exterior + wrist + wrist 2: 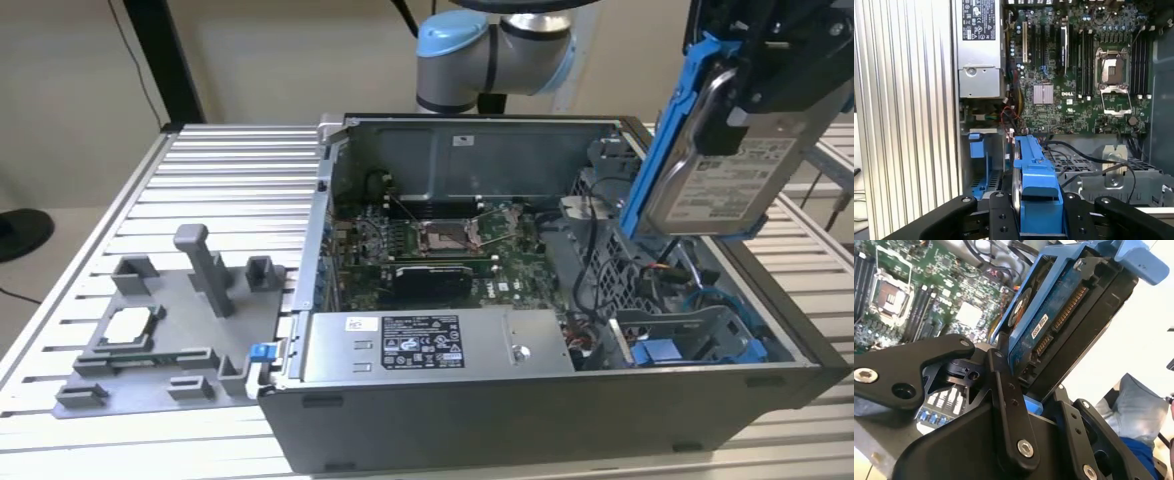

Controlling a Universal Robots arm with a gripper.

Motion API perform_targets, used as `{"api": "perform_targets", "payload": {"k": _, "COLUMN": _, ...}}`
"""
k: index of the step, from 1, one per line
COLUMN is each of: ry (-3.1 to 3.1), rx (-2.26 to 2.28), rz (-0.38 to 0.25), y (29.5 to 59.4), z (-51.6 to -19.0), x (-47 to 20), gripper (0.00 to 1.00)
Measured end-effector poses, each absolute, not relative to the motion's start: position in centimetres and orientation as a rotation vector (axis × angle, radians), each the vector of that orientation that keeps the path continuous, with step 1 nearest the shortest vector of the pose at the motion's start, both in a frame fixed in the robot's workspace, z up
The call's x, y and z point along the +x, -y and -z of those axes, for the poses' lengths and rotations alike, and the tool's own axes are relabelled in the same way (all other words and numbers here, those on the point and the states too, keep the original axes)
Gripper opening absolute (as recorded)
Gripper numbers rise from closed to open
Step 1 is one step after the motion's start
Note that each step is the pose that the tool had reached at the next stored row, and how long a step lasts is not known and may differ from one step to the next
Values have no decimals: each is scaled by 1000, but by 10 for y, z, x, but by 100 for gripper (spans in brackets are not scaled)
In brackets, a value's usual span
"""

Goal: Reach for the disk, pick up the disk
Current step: 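Pick up the disk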

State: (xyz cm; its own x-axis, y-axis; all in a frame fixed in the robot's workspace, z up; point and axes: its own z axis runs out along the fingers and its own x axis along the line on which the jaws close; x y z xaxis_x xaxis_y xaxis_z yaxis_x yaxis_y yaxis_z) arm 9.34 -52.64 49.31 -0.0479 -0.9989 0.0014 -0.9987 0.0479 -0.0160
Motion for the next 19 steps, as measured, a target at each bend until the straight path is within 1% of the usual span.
{"api": "perform_targets", "payload": {"k": 11, "ry": -2278, "rx": -2149, "rz": 20, "y": 557, "z": -493, "x": 93, "gripper": 0}}
{"api": "perform_targets", "payload": {"k": 19, "ry": -2278, "rx": -2149, "rz": 20, "y": 568, "z": -493, "x": 96, "gripper": 0}}
